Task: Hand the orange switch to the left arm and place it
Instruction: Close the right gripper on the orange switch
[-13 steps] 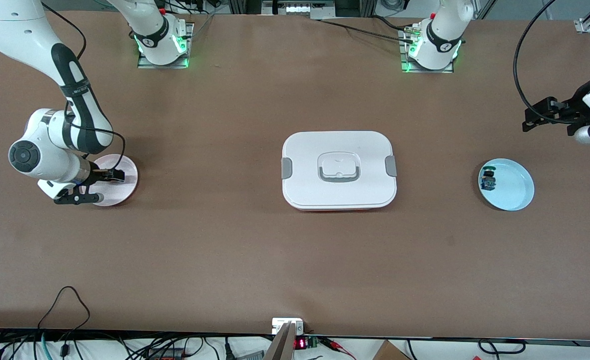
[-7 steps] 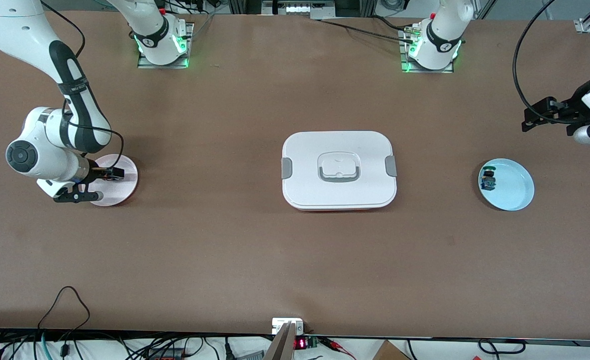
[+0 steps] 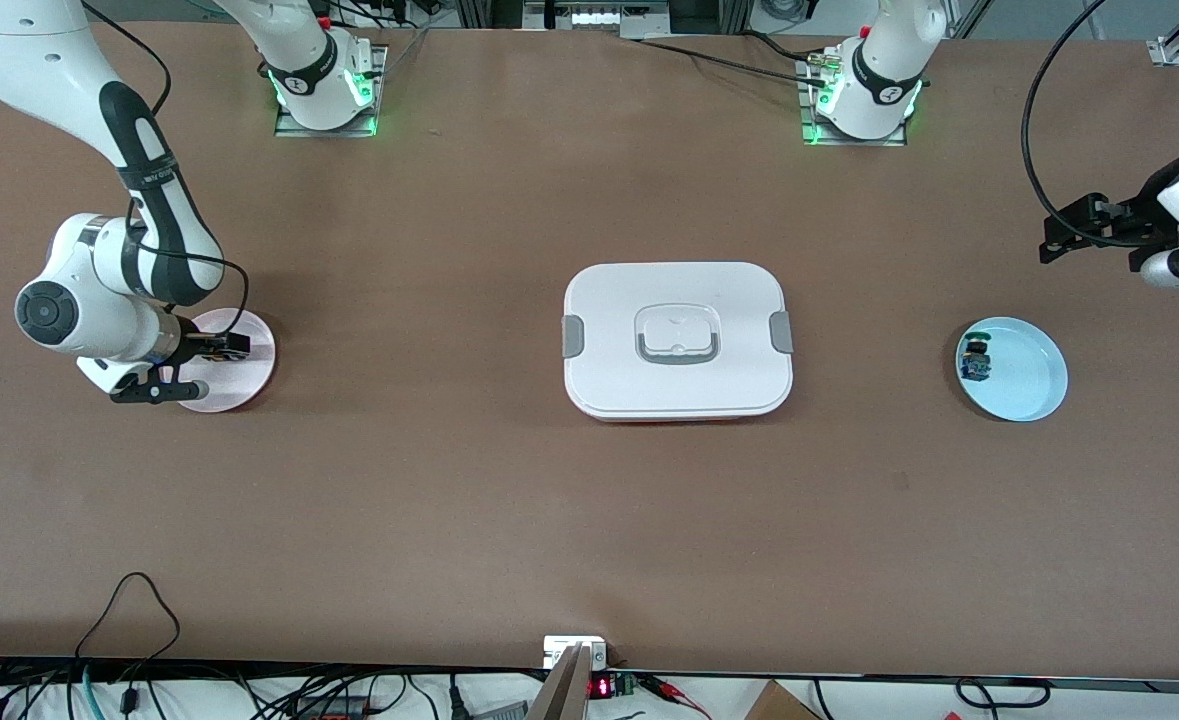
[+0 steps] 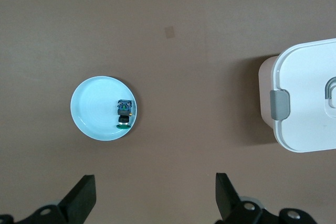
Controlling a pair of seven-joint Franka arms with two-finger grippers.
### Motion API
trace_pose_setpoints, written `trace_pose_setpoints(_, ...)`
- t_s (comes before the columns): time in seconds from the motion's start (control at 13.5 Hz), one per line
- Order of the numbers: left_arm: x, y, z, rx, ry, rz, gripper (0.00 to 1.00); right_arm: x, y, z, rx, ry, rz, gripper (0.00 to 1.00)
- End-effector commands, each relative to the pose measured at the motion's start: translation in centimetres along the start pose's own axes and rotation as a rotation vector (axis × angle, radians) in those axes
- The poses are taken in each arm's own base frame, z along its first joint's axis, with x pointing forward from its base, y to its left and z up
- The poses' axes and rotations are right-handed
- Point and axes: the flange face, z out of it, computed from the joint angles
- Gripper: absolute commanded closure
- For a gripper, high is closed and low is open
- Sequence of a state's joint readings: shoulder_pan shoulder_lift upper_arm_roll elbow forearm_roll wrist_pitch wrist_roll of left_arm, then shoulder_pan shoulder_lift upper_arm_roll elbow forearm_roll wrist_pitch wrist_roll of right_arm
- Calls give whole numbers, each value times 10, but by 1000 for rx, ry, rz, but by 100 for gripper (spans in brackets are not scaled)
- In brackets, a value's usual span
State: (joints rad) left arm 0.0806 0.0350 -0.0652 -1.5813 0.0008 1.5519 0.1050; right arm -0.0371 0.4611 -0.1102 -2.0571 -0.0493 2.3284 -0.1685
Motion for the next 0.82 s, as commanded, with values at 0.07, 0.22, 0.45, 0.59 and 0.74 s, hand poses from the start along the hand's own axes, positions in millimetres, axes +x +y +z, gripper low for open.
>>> trace_pose_setpoints(0.07, -1, 1, -2, 35, 7, 14, 0, -11, 0, 10, 12, 26, -7, 0)
trace_pose_setpoints(0.22, -1, 1, -2, 35, 7, 14, 0, -11, 0, 10, 11, 29, -6, 0)
trace_pose_setpoints(0.45, -1, 1, -2, 35, 7, 14, 0, -10, 0, 15, 10, 35, -8, 0)
trace_pose_setpoints(0.59, 0, 1, -2, 34, 6, 14, 0, -12, 4, 20, 10, 37, -1, 0)
trace_pose_setpoints(0.74, -1, 1, -2, 34, 6, 14, 0, -13, 10, 21, 12, 37, 11, 0)
